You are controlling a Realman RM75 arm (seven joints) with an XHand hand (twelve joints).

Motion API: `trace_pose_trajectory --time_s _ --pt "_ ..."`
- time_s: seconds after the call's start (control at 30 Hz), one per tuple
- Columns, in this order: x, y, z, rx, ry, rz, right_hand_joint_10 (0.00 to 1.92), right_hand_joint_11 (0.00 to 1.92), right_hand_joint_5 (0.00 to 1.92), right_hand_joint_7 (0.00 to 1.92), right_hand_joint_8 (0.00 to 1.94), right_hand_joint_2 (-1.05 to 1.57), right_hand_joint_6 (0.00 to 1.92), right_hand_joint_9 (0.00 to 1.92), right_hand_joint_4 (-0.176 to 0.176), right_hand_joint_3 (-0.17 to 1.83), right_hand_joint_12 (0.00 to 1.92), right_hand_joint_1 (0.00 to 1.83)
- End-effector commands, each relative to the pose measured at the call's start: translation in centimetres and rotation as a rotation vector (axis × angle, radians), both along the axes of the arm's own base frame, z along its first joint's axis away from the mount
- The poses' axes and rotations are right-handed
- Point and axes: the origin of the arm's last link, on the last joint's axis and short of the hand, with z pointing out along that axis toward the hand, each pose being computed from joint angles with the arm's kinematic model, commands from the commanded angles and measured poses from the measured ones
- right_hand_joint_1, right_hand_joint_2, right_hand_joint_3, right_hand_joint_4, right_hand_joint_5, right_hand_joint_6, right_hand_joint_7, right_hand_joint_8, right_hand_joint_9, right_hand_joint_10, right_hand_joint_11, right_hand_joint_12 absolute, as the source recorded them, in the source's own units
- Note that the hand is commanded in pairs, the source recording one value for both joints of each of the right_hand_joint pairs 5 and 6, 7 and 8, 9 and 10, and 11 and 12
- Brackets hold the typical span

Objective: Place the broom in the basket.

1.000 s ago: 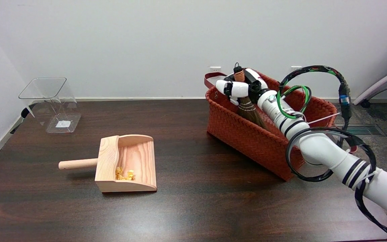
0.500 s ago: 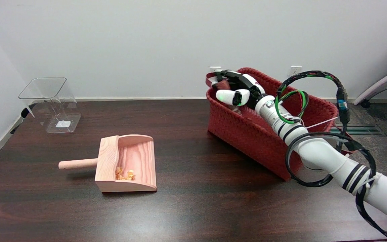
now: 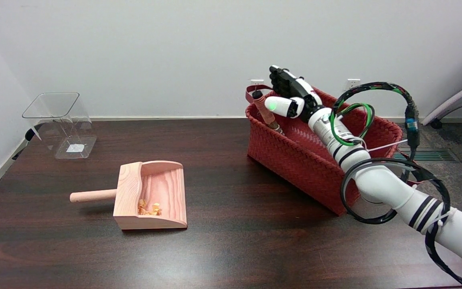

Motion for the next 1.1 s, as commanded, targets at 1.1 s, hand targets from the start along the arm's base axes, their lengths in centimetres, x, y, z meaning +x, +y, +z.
trace_pose_trajectory --time_s 1.1 --pt "5.6 4.9 16.1 -0.694 0.099 0.470 0.05 0.05 0.05 0.00 0.00 -0.50 0.05 0.05 0.000 0.97 0.05 0.89"
